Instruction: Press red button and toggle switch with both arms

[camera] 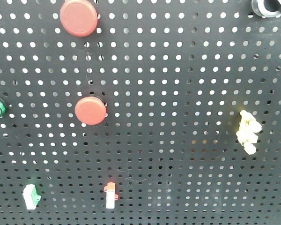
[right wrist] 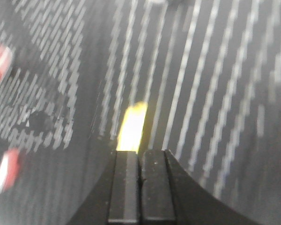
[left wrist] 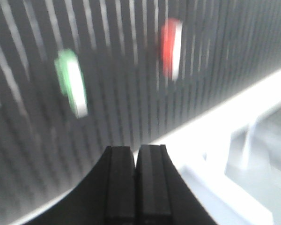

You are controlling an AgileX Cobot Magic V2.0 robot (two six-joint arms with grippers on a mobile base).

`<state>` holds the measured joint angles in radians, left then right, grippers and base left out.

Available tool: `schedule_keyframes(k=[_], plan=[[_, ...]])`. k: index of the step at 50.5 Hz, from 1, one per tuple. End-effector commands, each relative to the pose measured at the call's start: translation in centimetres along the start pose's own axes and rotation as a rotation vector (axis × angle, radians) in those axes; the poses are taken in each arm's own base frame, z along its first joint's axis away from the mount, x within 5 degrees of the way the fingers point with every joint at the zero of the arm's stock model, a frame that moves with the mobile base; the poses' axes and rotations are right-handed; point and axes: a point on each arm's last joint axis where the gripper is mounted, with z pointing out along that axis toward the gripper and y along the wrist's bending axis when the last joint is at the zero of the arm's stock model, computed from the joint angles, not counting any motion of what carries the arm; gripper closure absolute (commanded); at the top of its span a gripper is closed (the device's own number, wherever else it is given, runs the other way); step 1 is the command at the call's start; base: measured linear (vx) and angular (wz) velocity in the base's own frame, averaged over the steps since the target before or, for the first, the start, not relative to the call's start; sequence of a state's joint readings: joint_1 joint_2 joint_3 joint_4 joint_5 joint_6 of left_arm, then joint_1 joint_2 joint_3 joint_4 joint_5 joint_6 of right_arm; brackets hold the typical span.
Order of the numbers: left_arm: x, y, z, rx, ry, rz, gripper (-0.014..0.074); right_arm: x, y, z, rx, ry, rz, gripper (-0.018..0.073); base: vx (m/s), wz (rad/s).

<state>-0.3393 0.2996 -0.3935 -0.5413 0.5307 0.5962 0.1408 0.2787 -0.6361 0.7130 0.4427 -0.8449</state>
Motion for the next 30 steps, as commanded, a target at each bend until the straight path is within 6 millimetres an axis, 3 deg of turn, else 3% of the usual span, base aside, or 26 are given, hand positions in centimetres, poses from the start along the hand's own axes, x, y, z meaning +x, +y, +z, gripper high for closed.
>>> schedule_keyframes(k=[1, 6, 14, 30], plan=[[-1.0, 0.5, 0.0, -0.043, -0.073, -0.033, 0.0594, 1.6, 0.2, -1.3, 0.064, -0.058, -0.005, 0.0562, 0.00, 0.00], [-1.4, 0.8, 0.0, -0.077, -0.126, -0.047, 0.0594, 3.8, 0.7, -2.4, 0.097, -0.091, -0.007, 0.0562, 0.00, 0.00], [-1.9, 1.2, -0.1, -0.118, -0.188, -0.050, 0.0594, 5.6, 0.6, -2.7, 0.158, -0.127, 0.006, 0.0562, 0.00, 0.00], [-1.8, 1.0, -0.1, -0.105, -0.167, -0.050, 0.0594, 6.3, 0.9, -2.4, 0.125, -0.085, 0.010, 0.0562, 0.00, 0.00]])
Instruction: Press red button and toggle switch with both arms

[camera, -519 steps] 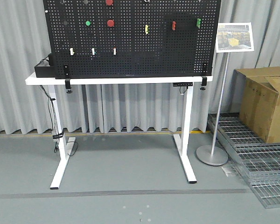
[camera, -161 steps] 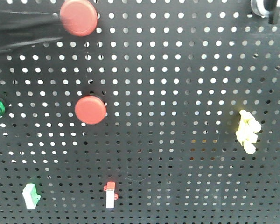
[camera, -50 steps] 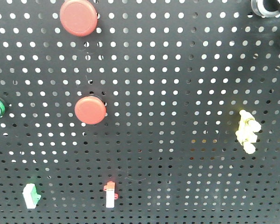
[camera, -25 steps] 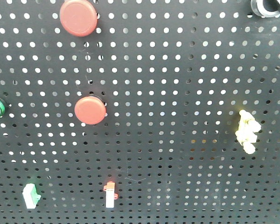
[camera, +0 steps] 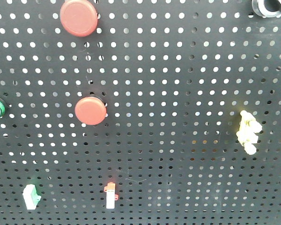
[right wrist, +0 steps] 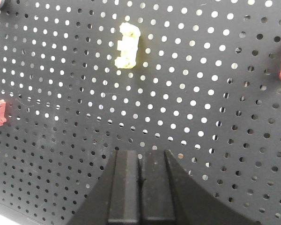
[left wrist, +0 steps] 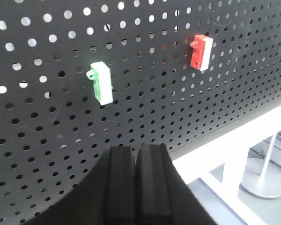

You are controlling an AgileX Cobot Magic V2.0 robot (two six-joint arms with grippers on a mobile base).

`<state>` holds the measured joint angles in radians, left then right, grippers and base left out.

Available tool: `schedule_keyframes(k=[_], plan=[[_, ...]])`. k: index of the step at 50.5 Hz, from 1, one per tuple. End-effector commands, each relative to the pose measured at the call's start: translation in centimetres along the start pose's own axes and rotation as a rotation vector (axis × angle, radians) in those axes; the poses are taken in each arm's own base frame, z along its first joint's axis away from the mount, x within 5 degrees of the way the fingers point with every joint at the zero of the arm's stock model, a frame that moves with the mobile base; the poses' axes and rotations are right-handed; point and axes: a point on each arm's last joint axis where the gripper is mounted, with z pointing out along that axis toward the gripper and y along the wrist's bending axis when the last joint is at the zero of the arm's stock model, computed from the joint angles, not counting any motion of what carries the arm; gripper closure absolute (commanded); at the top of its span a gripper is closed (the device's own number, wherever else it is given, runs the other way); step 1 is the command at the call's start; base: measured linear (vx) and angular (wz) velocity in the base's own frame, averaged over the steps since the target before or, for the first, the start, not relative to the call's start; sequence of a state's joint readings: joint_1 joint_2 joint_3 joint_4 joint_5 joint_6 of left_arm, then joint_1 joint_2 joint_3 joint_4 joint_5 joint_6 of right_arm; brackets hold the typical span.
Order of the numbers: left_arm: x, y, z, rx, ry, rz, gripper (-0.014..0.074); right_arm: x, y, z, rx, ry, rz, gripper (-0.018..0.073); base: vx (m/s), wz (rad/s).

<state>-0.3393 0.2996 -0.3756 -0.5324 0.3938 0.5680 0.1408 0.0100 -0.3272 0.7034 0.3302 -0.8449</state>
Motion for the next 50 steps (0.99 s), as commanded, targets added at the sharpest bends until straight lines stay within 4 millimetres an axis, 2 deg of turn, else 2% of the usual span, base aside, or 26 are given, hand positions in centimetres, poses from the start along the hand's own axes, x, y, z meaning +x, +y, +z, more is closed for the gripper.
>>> schedule_keyframes(k=[1, 10, 16, 22, 30, 37, 40, 50], plan=[[-1.3, 0.3, -0.1, -0.028, -0.072, -0.027, 0.0594, -1.1, -0.5, 0.0, 0.045, -0.051, 0.010, 0.0562, 0.00, 0.00], [-1.4, 0.3, -0.1, -0.031, -0.076, -0.027, 0.0594, -1.1, -0.5, 0.0, 0.045, -0.051, 0.010, 0.0562, 0.00, 0.00], [-0.3, 0.4, -0.1, -0.052, -0.059, 0.012, 0.0594, -1.1, -0.5, 0.0, 0.045, -0.051, 0.010, 0.0562, 0.00, 0.00], [1.9, 1.1, -0.7, -0.176, -0.070, 0.114, 0.0594, -1.1, -0.5, 0.0, 0.045, -0.051, 0.010, 0.0562, 0.00, 0.01], [6.0, 1.8, -1.2, -0.336, -0.179, 0.033, 0.0594, -1.1, -0.5, 0.0, 0.045, -0.051, 0.010, 0.0562, 0.00, 0.00], [9.7, 2.1, -0.6, -0.385, -0.236, -0.095, 0.0594, -1.1, -0.5, 0.0, 0.044, -0.050, 0.010, 0.0562, 0.00, 0.00], [10.1, 2.1, -0.5, -0.387, -0.222, -0.154, 0.0594, -1.1, -0.5, 0.0, 0.044, -0.050, 0.010, 0.0562, 0.00, 0.00], [10.1, 2.2, -0.5, -0.394, -0.219, -0.137, 0.0594, -1.1, -0.5, 0.0, 0.042, -0.048, 0.010, 0.0562, 0.00, 0.00]])
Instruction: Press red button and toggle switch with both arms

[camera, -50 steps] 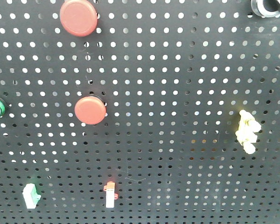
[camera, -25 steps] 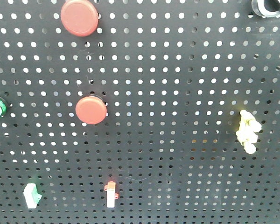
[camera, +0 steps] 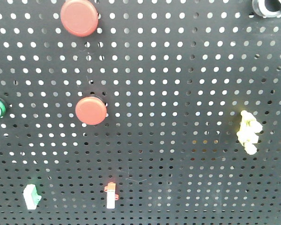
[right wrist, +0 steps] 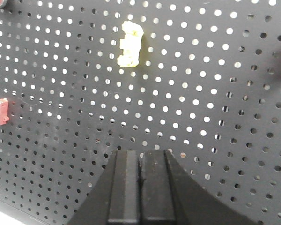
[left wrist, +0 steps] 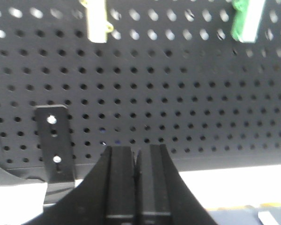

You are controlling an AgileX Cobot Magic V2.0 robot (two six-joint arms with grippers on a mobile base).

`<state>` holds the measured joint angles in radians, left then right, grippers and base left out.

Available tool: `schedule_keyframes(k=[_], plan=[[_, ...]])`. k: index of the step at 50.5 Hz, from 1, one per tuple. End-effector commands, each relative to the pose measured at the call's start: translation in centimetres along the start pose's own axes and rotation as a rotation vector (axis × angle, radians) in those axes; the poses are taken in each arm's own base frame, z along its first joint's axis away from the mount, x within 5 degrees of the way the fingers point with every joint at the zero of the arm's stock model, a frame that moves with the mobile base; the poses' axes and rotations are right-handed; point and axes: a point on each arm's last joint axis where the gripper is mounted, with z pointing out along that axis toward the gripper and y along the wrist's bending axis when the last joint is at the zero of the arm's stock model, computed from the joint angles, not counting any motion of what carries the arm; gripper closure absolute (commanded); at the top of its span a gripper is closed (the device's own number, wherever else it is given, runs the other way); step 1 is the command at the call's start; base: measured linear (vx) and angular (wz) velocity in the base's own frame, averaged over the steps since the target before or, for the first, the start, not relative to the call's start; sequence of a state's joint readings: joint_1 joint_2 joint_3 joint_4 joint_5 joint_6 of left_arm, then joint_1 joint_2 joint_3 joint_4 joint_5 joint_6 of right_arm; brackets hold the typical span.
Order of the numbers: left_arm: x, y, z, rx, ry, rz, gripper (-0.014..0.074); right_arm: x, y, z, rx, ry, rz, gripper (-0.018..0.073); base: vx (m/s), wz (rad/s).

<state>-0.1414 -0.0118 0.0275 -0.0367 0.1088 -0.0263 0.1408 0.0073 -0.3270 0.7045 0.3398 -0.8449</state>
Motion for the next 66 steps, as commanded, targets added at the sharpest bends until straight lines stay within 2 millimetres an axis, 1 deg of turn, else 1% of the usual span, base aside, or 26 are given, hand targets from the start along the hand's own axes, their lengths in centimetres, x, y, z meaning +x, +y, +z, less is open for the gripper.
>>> schedule_keyframes(k=[1, 42, 46, 48, 53, 56, 61, 66], plan=[[0.3, 0.1, 0.0, 0.000, -0.073, -0.013, 0.0594, -1.1, -0.5, 0.0, 0.049, -0.051, 0.010, 0.0562, 0.00, 0.00], [0.3, 0.1, 0.0, 0.000, -0.073, -0.012, 0.0594, -1.2, -0.6, 0.0, 0.054, -0.057, 0.013, 0.0562, 0.00, 0.00], [0.3, 0.1, 0.0, 0.000, -0.073, -0.012, 0.0594, -0.4, -0.5, 0.3, 0.050, -0.028, 0.053, 0.0562, 0.00, 0.00], [0.3, 0.1, 0.0, 0.000, -0.073, -0.012, 0.0594, 0.3, -0.5, 0.5, 0.058, -0.005, 0.065, 0.0562, 0.00, 0.00], [0.3, 0.1, 0.0, 0.000, -0.073, -0.012, 0.0594, 2.8, -0.8, 0.9, 0.126, 0.080, 0.118, 0.0562, 0.00, 0.00], [0.3, 0.1, 0.0, 0.000, -0.073, -0.012, 0.0594, 4.4, -1.3, 1.0, 0.212, 0.119, 0.167, 0.0562, 0.00, 0.00], [0.3, 0.1, 0.0, 0.000, -0.073, -0.012, 0.0594, 6.1, -1.8, 1.0, 0.329, 0.113, 0.227, 0.0562, 0.00, 0.00], [0.3, 0.1, 0.0, 0.000, -0.073, -0.012, 0.0594, 7.6, -1.9, 1.0, 0.364, 0.098, 0.226, 0.0562, 0.00, 0.00]])
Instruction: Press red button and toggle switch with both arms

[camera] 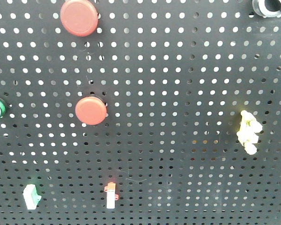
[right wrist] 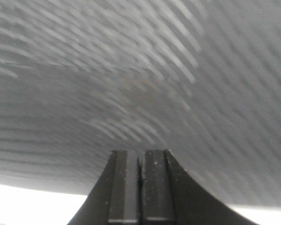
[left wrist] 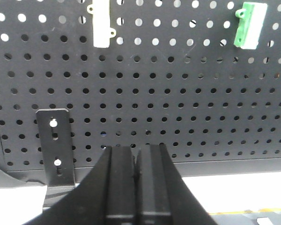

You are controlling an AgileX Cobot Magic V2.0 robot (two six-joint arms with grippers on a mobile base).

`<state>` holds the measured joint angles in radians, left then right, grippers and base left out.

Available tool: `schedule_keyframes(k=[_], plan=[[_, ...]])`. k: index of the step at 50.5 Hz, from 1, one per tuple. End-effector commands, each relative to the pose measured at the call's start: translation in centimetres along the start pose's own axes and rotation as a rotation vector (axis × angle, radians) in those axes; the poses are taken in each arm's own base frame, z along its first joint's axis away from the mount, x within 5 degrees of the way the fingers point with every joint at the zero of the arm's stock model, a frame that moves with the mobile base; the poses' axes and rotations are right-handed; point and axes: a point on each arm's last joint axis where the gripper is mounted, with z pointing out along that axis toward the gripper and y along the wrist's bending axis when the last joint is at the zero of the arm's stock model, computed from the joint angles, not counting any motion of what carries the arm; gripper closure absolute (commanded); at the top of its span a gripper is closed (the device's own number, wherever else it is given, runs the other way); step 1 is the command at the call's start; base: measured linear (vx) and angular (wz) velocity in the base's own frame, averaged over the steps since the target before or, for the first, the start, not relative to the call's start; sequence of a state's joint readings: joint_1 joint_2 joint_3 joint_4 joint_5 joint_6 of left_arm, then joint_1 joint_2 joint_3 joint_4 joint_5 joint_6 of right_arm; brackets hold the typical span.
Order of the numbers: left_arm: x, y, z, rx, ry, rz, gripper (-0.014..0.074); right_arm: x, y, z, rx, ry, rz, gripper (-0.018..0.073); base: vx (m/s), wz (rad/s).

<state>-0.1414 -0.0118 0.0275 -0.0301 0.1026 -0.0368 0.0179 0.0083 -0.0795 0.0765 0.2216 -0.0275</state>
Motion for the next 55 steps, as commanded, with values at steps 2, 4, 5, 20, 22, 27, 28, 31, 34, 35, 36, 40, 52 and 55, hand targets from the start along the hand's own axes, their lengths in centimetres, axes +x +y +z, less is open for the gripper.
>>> schedule_keyframes(k=[2, 4, 5, 20, 22, 27, 28, 31, 34, 35, 36, 40, 52, 55], plan=[[0.3, 0.1, 0.0, 0.001, -0.067, -0.008, 0.0594, 0.1, -0.3, 0.3, 0.035, -0.144, 0.014, 0.0562, 0.00, 0.00], [0.3, 0.1, 0.0, 0.001, -0.067, -0.008, 0.0594, 0.8, -0.3, 0.3, 0.030, -0.155, 0.008, 0.0562, 0.00, 0.00], [0.3, 0.1, 0.0, 0.001, -0.067, -0.008, 0.0594, 1.3, -0.3, 0.3, 0.030, -0.157, 0.006, 0.0562, 0.00, 0.00], [0.3, 0.1, 0.0, 0.001, -0.066, -0.008, 0.0594, 2.4, -0.4, 0.5, 0.036, -0.074, 0.013, 0.0562, 0.00, 0.00], [0.3, 0.1, 0.0, 0.001, -0.066, -0.008, 0.0594, 2.4, -0.4, 0.5, 0.035, -0.074, 0.017, 0.0562, 0.00, 0.00], [0.3, 0.1, 0.0, 0.001, -0.066, -0.008, 0.0594, 2.4, -0.4, 0.5, 0.035, -0.074, 0.018, 0.0562, 0.00, 0.00], [0.3, 0.1, 0.0, 0.001, -0.066, -0.008, 0.0594, 2.4, -0.4, 0.5, 0.035, -0.074, 0.018, 0.0562, 0.00, 0.00], [0.3, 0.1, 0.0, 0.001, -0.066, -0.008, 0.0594, 2.4, -0.4, 0.5, 0.035, -0.074, 0.018, 0.0562, 0.00, 0.00], [0.3, 0.1, 0.0, 0.001, -0.066, -0.008, 0.0594, 2.4, -0.4, 0.5, 0.035, -0.074, 0.018, 0.0562, 0.00, 0.00], [0.3, 0.1, 0.0, 0.001, -0.066, -0.008, 0.0594, 2.4, -0.4, 0.5, 0.035, -0.074, 0.018, 0.0562, 0.00, 0.00], [0.3, 0.1, 0.0, 0.001, -0.066, -0.008, 0.0594, 2.4, -0.4, 0.5, 0.035, -0.074, 0.018, 0.0562, 0.00, 0.00], [0.3, 0.1, 0.0, 0.001, -0.066, -0.008, 0.0594, 2.4, -0.4, 0.5, 0.035, -0.074, 0.018, 0.0562, 0.00, 0.00], [0.3, 0.1, 0.0, 0.001, -0.066, -0.008, 0.0594, 2.4, -0.4, 0.5, 0.035, -0.074, 0.018, 0.0562, 0.00, 0.00], [0.3, 0.1, 0.0, 0.001, -0.066, -0.008, 0.0594, 2.4, -0.4, 0.5, 0.035, -0.074, 0.018, 0.0562, 0.00, 0.00]])
